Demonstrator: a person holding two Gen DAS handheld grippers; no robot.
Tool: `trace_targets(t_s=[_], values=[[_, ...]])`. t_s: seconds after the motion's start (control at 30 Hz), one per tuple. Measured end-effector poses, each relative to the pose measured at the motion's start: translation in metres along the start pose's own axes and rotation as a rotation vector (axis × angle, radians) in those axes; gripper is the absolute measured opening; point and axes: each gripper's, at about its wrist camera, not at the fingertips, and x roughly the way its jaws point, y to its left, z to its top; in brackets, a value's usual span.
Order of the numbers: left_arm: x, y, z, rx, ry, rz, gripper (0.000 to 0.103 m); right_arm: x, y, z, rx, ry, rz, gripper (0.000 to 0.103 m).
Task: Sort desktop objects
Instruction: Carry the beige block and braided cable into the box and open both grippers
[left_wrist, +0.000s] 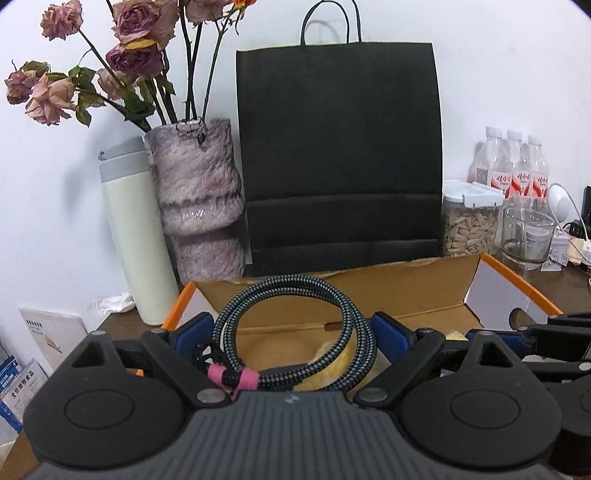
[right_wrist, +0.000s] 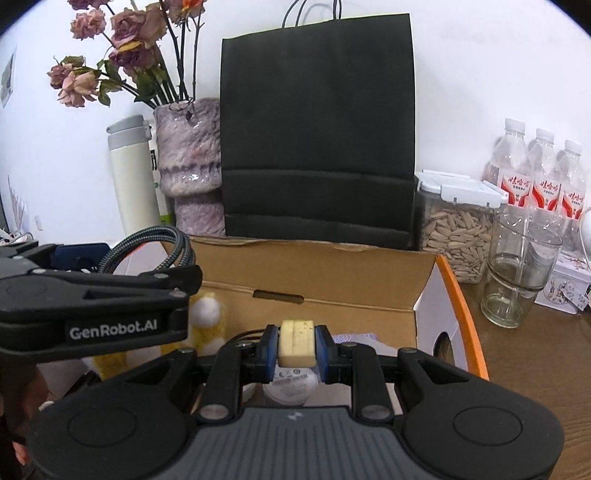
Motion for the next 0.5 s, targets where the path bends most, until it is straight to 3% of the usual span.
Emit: trace_targets(t_s=[0.1, 0.17, 0.27, 0.33, 0.5], values=[[-0.004, -0.001, -0.001, 0.007, -0.015, 0.012, 0.103, -0.004, 0.001, 0.000, -0.006, -0.007, -0.005, 0.050], [-0.009, -0.001, 0.001, 0.003, -0.038, 0.012, 0.103, -0.007, 0.002, 0.001, -0.014, -0.022, -0.018, 0.078], [-0.014, 0.000, 0.002, -0.007, -0.062, 0.017, 0.103, -0.012, 0.004, 0.003, -0.031, -0.038, -0.041, 0.098], [-0.015, 0.000, 0.002, -0.008, -0.063, 0.018, 0.103, -0.014, 0.003, 0.003, -0.037, -0.041, -0.053, 0.103], [-0.018, 0.001, 0.000, -0.018, -0.065, 0.023, 0.103, -0.017, -0.001, 0.003, -0.028, -0.035, -0.074, 0.103]])
